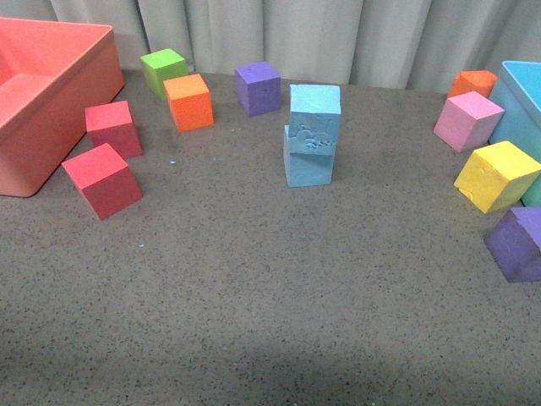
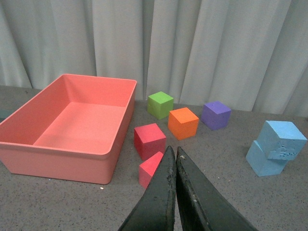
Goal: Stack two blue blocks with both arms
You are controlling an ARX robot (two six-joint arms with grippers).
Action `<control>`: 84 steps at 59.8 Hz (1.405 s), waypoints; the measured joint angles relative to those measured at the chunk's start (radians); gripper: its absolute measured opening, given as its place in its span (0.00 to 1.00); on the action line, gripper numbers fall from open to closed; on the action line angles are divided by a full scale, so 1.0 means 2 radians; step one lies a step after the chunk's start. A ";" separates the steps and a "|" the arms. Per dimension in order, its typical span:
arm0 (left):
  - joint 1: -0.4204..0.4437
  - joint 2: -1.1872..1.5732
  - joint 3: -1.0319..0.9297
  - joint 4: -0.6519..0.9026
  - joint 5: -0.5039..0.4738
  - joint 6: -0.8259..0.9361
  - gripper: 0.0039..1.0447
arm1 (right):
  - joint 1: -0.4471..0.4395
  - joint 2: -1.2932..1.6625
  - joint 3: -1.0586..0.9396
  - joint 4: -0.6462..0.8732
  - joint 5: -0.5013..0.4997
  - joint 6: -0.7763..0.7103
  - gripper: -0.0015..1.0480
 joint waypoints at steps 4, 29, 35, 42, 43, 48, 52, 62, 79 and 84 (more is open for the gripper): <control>0.000 -0.018 0.000 -0.017 0.000 0.000 0.03 | 0.000 0.000 0.000 0.000 0.000 0.000 0.91; 0.000 -0.118 0.000 -0.115 0.000 0.000 0.03 | 0.000 0.000 0.000 0.000 0.000 0.000 0.91; 0.000 -0.132 0.000 -0.130 0.000 0.000 0.03 | 0.000 0.000 0.000 0.000 0.000 0.000 0.91; 0.000 -0.195 0.000 -0.210 0.001 0.000 0.03 | 0.000 0.000 0.000 0.000 0.000 0.000 0.91; 0.000 -0.206 0.000 -0.218 0.001 0.000 0.03 | 0.000 0.000 0.000 0.000 0.000 0.000 0.91; 0.000 -0.223 0.000 -0.224 0.001 0.000 0.03 | 0.000 0.000 0.000 0.000 0.000 0.000 0.91; 0.000 -0.224 0.000 -0.224 0.001 0.000 0.03 | 0.000 0.000 0.000 0.000 0.000 0.000 0.91; 0.000 -0.224 0.000 -0.225 0.001 0.000 0.25 | 0.000 0.000 0.000 0.000 0.000 0.000 0.91; 0.000 -0.224 0.000 -0.225 0.001 0.000 0.87 | 0.000 0.000 0.000 0.000 0.000 0.000 0.91; 0.000 -0.224 0.000 -0.225 0.001 0.001 0.95 | 0.000 0.000 0.000 0.000 0.000 0.000 0.91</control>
